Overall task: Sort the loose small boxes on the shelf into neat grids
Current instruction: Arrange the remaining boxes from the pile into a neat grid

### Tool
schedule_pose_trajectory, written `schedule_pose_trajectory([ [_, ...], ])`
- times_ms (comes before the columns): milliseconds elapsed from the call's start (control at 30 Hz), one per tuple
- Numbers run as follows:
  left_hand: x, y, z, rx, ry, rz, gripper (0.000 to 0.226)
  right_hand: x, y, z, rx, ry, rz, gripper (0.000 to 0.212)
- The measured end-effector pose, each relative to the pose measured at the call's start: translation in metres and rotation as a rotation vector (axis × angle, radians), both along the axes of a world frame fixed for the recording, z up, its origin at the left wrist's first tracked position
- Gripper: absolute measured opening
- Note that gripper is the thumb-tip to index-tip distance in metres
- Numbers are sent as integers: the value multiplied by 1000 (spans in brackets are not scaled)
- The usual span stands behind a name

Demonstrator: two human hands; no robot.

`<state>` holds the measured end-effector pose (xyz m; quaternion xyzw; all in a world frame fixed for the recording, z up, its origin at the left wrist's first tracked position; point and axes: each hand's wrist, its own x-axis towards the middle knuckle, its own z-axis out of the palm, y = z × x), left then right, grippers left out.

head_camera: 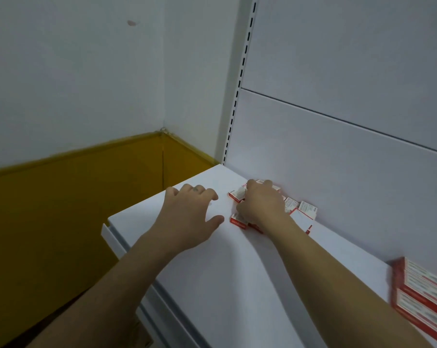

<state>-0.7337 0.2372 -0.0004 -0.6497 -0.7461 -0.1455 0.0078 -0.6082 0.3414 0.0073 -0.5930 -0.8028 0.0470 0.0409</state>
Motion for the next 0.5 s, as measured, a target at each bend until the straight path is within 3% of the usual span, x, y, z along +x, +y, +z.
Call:
schedule_pose_trajectory([
  [367, 20, 22, 4, 91, -88, -127, 53, 52, -10, 30, -100, 406, 55, 62],
  [500, 43, 26, 8, 145, -144, -209, 64, 92, -29, 44, -5, 396, 152, 65],
])
